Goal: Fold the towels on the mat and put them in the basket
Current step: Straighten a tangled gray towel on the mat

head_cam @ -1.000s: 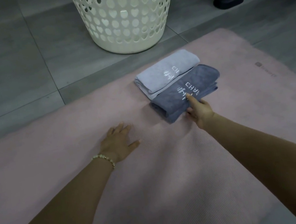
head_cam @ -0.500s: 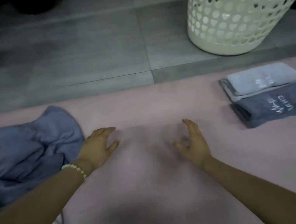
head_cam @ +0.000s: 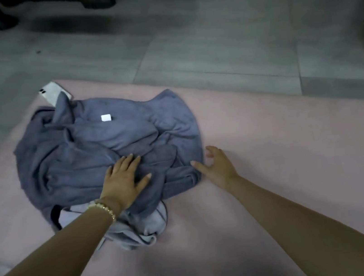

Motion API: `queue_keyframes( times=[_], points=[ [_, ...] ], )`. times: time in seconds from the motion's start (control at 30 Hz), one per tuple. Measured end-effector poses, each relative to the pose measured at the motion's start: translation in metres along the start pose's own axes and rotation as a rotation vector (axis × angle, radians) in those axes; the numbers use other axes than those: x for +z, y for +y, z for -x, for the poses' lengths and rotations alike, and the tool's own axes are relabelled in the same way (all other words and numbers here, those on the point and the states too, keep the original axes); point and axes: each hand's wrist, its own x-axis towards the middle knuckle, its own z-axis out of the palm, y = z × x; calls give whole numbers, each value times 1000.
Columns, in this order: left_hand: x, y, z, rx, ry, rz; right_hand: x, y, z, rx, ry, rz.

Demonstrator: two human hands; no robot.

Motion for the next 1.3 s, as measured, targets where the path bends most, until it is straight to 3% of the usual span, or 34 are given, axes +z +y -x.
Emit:
queue_keyframes(
  times=[0.07,0.2,0.33,0.43,0.5,0.6,0.73,1.07,1.2,1.3],
  points=[
    [5,-7,1,44,6,-26,25,-8,-8,95,2,-179],
    [8,-13,-10,155,214,-133,53,-8,-20,145,19,-196],
    [-1,-15,-18,248,296,-156,54,-21,-8,34,40,-165],
    [-30,5,-10,394,235,292,46,-39,2,-223,-39,-57],
    [-60,28,-5,436,143,524,32,-64,16,-248,-164,-147],
    [-109,54,-8,474,166,667,-8,-101,38,-226,-259,-347],
    [-174,96,-17,439,174,898,-82,-128,67,-248,-261,-299],
    [-337,224,63,757,108,848,-282,-216,234,-307,-67,-272],
    [-391,264,123,845,163,879,-332,-253,313,-382,66,-236],
    [-421,291,166,901,141,768,-356,-270,365,-427,172,-278]
  ],
)
